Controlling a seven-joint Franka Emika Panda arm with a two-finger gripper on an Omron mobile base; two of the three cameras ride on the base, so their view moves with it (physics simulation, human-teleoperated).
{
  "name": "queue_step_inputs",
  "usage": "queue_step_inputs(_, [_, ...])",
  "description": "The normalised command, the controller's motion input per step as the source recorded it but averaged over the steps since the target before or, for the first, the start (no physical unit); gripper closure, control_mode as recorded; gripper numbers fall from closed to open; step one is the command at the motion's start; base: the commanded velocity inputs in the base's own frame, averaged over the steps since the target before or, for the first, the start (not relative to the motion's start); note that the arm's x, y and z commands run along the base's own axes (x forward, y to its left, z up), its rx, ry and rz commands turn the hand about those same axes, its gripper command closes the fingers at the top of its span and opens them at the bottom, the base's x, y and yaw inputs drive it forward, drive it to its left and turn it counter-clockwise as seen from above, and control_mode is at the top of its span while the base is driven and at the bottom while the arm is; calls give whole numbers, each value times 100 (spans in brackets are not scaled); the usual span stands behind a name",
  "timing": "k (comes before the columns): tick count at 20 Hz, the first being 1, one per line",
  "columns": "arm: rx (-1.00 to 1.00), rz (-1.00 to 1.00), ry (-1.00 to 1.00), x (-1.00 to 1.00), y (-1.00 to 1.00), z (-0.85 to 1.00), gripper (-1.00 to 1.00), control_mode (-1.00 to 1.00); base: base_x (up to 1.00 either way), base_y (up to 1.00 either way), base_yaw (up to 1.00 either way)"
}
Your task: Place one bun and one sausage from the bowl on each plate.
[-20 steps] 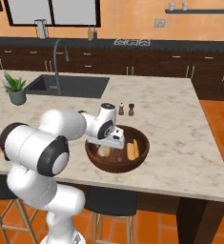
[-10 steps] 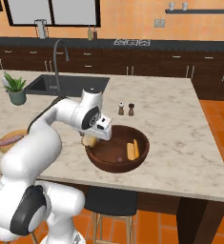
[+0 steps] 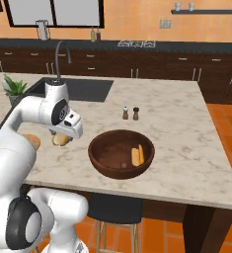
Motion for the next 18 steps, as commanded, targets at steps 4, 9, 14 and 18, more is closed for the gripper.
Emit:
queue_step_inputs(4, [-1, -3, 6, 6, 100, -23, 100, -100, 0, 0, 0])
queue_step_inputs(9, [0, -3, 1, 0, 100, -40, 100, -100, 0, 0, 0])
queue_step_inputs(14, [0, -3, 0, 0, 100, -38, 100, -100, 0, 0, 0])
queue_step_inputs(18, [0, -6, 0, 2, 100, -19, 100, -100, 0, 0, 0])
